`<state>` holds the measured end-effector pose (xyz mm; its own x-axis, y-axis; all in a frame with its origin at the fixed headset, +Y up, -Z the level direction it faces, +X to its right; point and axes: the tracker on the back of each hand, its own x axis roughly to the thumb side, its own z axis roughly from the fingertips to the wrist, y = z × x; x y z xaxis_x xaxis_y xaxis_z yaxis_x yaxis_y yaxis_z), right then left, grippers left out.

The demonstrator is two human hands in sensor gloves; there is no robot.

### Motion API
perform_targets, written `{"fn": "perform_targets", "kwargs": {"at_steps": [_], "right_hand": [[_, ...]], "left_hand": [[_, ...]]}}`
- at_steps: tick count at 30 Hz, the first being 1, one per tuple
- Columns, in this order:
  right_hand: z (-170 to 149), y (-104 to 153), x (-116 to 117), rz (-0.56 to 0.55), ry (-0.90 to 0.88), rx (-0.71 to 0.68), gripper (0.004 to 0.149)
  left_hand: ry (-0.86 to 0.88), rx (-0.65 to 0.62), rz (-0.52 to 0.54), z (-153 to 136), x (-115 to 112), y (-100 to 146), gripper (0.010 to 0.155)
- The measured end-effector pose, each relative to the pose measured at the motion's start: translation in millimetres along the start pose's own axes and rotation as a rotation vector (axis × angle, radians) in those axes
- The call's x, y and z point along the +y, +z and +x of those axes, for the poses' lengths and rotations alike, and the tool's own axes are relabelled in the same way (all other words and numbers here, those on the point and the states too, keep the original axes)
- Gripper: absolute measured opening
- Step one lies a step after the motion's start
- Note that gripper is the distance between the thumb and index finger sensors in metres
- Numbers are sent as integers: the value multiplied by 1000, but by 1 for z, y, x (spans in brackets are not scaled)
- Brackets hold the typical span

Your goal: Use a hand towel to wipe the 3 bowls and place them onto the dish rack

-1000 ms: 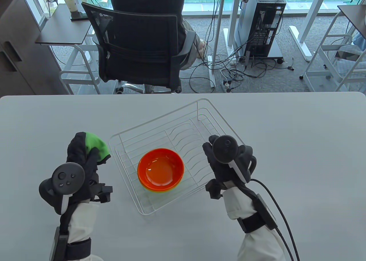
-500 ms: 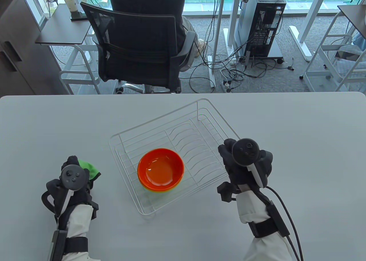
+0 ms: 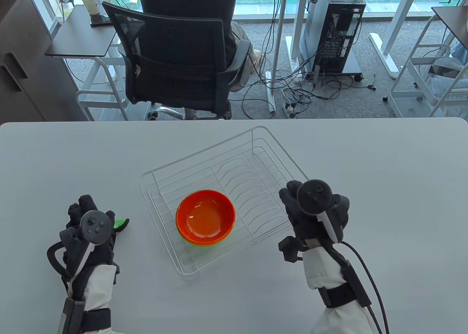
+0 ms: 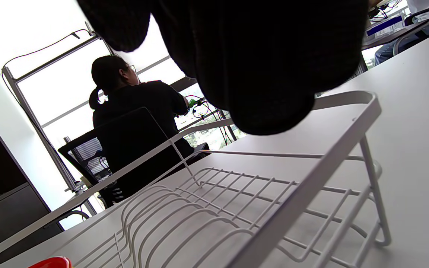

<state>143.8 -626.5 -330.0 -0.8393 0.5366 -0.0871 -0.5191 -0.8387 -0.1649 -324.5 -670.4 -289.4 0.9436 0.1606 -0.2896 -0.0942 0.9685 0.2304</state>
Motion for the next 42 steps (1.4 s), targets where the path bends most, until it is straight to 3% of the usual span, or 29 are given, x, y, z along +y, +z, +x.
{"fn": "perform_targets", "kwargs": {"at_steps": [7,14,18,28,42], "right_hand": [[8,9,-2,-106,125,-66,54],[18,22,2,-205,271,-195,55],[19,31,12,-201,370,-271,59],[12,45,30,-198,581,-346,72],[-7,38,49,-109,634,-311,80]], "left_hand": [[113,-243,72,40,16,15,73],[96,-419,39,70,10,28,80],[58,-499,19,82,4,35,86],[-40,-563,-46,96,-7,41,86],[-140,-526,-149,89,-26,35,85]]}}
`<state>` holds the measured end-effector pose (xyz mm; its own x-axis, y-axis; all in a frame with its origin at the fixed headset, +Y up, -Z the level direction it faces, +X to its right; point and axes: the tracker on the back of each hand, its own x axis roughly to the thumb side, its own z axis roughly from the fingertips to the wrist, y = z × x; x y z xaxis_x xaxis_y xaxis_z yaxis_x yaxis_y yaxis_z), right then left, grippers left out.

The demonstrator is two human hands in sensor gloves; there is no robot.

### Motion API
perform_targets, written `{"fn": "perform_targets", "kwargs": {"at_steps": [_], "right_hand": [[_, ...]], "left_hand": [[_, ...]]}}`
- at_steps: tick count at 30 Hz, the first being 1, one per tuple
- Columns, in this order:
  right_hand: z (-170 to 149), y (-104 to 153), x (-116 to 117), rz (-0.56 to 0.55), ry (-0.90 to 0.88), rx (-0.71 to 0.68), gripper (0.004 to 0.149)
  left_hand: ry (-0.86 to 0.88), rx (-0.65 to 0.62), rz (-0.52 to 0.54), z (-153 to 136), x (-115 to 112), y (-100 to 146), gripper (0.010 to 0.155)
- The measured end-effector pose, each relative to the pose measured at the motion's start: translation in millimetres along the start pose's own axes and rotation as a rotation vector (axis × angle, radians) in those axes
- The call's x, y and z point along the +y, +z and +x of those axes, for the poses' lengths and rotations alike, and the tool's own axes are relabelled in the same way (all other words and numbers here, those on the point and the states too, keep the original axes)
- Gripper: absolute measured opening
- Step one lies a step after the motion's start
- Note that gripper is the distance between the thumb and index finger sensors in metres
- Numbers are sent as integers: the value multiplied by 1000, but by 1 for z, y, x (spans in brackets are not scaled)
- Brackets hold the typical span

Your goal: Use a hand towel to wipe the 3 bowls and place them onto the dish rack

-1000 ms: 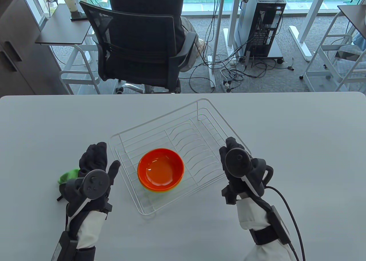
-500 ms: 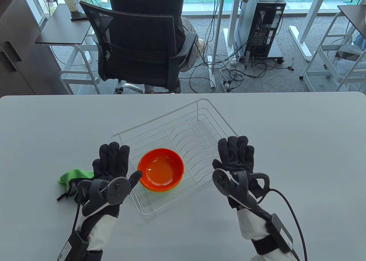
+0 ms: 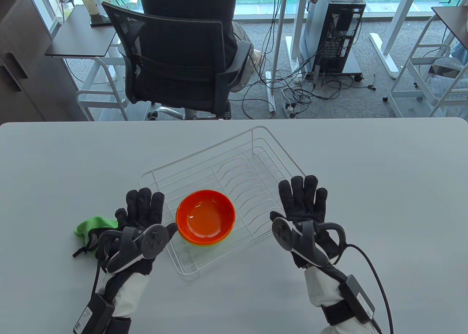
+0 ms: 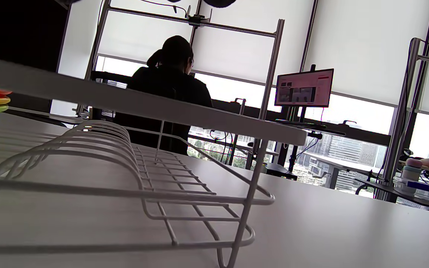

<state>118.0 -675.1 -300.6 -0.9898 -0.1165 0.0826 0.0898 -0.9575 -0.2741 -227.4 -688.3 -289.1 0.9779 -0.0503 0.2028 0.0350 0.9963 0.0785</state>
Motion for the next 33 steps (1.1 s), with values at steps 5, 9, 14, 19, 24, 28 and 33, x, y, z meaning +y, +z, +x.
{"fn": "perform_targets", "kwargs": {"at_steps": [5,9,14,19,24,28,33], "right_hand": [[-2,-1,4,12,5,3,80],[-3,-1,4,16,-5,9,80],[-2,0,3,19,2,5,80],[-1,-1,4,18,1,2,79],[-1,0,3,26,12,0,80],[0,1,3,29,14,0,79],[2,2,3,36,24,-5,79]], "left_hand": [[7,-1,11,0,3,-1,85],[2,-11,24,3,6,-1,85],[-23,-18,32,5,7,0,85],[-35,-21,29,6,8,0,85],[-41,-27,45,7,8,1,85],[-50,-32,44,8,9,2,85],[-59,-34,40,9,10,3,85]]}}
